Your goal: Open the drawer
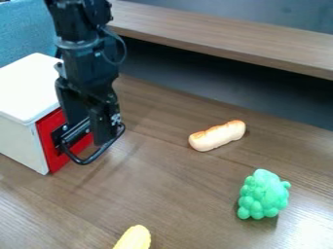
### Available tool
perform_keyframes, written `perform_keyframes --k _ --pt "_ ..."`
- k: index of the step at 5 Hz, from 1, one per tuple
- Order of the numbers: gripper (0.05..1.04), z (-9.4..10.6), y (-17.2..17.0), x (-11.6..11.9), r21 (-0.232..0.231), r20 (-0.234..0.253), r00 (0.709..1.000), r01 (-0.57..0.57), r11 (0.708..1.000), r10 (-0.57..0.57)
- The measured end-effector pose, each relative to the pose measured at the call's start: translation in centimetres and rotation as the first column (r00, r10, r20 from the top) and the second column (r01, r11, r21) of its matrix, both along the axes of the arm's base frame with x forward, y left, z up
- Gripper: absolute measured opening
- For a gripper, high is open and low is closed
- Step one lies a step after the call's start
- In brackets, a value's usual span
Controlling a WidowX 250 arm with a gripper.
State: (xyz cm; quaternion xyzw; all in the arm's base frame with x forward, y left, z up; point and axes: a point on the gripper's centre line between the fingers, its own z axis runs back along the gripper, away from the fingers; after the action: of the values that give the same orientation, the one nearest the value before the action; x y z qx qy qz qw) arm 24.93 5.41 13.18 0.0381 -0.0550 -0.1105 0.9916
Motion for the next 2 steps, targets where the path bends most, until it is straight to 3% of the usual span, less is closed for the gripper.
perform_keyframes --k 1,2 --pt "0.999 -1.3 0.5 0.0 0.053 0.041 0.999 0.0 0.999 -0.002" --pt "0.999 -2.3 0.7 0.5 0.07 0.103 0.995 -0.008 0.997 0.001"
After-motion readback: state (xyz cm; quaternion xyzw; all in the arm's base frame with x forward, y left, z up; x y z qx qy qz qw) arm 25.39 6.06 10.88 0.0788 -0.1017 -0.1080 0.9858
